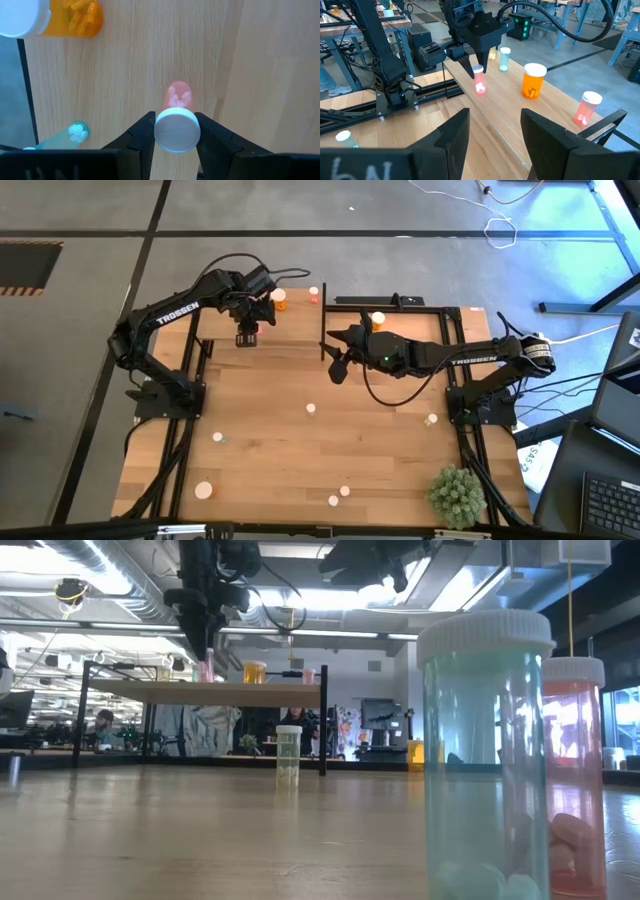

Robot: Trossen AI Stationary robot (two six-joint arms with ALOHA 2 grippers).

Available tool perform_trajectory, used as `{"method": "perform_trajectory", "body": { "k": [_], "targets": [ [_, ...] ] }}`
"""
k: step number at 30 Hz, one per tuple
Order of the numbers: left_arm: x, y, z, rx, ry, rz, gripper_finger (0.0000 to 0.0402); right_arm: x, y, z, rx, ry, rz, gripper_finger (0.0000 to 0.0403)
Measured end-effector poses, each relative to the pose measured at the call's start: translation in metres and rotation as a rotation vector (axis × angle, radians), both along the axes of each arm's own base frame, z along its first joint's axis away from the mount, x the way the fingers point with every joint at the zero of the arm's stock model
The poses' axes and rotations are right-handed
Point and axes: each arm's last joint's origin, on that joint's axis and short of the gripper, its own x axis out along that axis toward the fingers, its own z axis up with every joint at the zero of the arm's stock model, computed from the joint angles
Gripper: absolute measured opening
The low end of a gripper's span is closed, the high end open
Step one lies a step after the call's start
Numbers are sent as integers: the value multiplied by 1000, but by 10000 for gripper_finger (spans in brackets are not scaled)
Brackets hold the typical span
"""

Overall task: Pick and place medicine bottles onto shelf by color
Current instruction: Put the top red pill bottle on the shelf aligned with the red pill bottle on the shelf

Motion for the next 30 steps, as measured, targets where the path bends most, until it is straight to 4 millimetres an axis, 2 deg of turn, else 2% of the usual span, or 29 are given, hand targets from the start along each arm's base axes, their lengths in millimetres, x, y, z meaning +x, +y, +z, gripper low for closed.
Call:
{"method": "perform_trajectory", "body": {
  "k": [15, 30],
  "targets": [
    [0, 0, 0, 7, 0, -5, 115, 0, 0, 0, 0, 0, 1, 179],
    [2, 2, 1, 24, -24, 28, 132, 0, 0, 0, 0, 0, 1, 179]
  ]
}}
